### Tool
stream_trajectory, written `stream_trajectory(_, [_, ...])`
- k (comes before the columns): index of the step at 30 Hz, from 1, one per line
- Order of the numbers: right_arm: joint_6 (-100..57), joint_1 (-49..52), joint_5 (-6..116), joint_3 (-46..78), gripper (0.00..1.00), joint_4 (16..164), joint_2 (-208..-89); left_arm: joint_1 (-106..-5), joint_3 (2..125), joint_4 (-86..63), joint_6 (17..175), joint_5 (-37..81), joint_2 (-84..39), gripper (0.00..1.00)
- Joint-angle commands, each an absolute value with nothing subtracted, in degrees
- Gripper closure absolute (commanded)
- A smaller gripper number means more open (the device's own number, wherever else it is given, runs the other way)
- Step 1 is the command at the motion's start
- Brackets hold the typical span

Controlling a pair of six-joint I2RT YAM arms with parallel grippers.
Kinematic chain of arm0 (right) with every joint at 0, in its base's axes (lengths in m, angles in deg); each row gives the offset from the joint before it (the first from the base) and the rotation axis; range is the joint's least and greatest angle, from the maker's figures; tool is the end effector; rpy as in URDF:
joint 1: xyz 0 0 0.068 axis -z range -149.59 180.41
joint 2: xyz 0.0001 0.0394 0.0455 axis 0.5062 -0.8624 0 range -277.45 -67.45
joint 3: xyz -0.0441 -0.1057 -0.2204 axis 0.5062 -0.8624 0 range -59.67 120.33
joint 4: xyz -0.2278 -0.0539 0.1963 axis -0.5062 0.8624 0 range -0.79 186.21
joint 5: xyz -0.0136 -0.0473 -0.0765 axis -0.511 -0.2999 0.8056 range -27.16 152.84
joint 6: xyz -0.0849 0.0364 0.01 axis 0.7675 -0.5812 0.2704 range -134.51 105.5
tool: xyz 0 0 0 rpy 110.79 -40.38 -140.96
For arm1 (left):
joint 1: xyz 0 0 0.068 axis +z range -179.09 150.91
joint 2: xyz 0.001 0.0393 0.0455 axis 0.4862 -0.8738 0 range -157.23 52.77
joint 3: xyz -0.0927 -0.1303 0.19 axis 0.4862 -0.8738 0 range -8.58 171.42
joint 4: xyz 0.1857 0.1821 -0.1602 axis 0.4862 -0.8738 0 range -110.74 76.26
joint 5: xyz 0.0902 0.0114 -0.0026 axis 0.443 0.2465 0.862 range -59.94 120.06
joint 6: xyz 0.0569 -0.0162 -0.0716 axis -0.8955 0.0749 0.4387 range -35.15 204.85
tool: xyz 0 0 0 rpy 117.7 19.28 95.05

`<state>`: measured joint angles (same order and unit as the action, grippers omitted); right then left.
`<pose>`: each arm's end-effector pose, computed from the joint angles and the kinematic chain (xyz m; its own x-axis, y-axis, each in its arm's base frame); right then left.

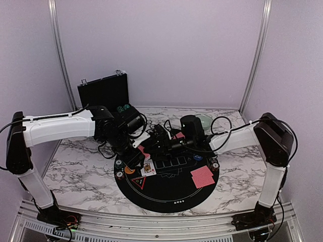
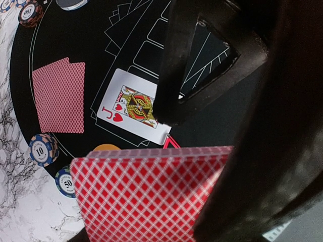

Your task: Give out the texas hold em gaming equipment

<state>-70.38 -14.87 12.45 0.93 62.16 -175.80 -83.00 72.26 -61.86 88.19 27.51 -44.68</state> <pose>0.2742 0.3685 0.1194 -0.9343 -0.1935 -0.2994 -0.3328 0.1722 0.9272 0.2413 -0.3372 0.1818 -0.5794 0.6962 -0.4238 0.7861 0.6147 -0.0650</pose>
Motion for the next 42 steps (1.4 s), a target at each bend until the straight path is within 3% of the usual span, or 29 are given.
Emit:
stream_trajectory(1, [-71.21, -16.15, 11.38, 4.21, 0.32, 60.22, -177.83, -83.32, 74.13, -62.69, 87.23, 27.16, -44.82, 0.5])
stream_trajectory(42, [-67.04, -14.19, 14.68, 2.84, 0.41, 66.78, -177.4, -83.46, 72.64, -62.25, 87.52, 28.3, -42.74, 0.5])
